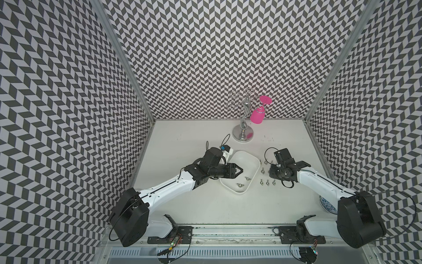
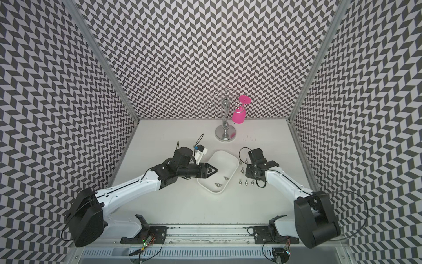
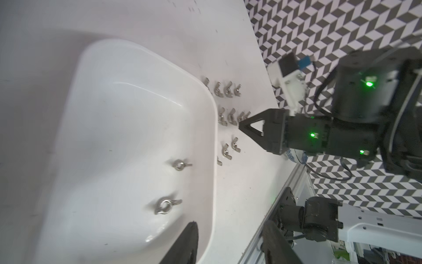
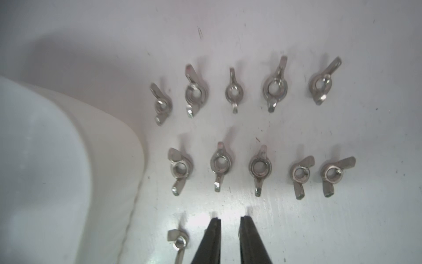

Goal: Take out the wing nut from the storage box
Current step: Place the wing nut at the center of the board, then adjust the storage box at the center of the board.

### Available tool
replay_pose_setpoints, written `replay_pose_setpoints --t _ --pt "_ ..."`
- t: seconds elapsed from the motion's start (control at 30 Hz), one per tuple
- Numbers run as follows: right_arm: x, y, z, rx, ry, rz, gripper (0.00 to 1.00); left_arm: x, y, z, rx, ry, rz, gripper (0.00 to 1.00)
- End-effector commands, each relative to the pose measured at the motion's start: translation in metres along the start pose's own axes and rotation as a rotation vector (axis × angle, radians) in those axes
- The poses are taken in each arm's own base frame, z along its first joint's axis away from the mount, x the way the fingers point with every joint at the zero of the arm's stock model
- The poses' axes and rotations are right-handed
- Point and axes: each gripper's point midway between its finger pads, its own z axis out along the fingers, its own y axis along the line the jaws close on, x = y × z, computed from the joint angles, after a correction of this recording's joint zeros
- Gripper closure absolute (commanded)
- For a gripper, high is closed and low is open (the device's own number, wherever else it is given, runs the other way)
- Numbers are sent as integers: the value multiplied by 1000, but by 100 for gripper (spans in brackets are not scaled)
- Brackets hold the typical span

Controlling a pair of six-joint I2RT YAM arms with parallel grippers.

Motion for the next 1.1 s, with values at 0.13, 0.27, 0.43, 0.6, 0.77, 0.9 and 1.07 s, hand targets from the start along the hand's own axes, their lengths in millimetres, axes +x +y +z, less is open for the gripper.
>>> replay_pose_setpoints --t 0.13,0.27,0.43,0.6,0.77,0.9,1.07 --pt "-8 53 5 -109 2 -112 100 -41 61 -37 -115 -136 -61 49" --pt "7 75 20 -162 59 -145 100 -61 89 -41 -149 -190 -132 50" --pt "12 98 30 -200 73 -201 100 -59 106 -38 -172 -182 -153 50" --pt "16 126 40 -251 106 -259 100 -53 124 -46 -193 -200 -189 50" --pt "35 163 44 -294 151 -354 98 -52 127 -64 -199 -250 -204 49" --pt "34 178 51 -294 158 -390 95 -41 129 -69 -197 -259 -221 49" --pt "16 203 61 -318 132 -426 90 -23 137 -71 -208 -257 -252 50"
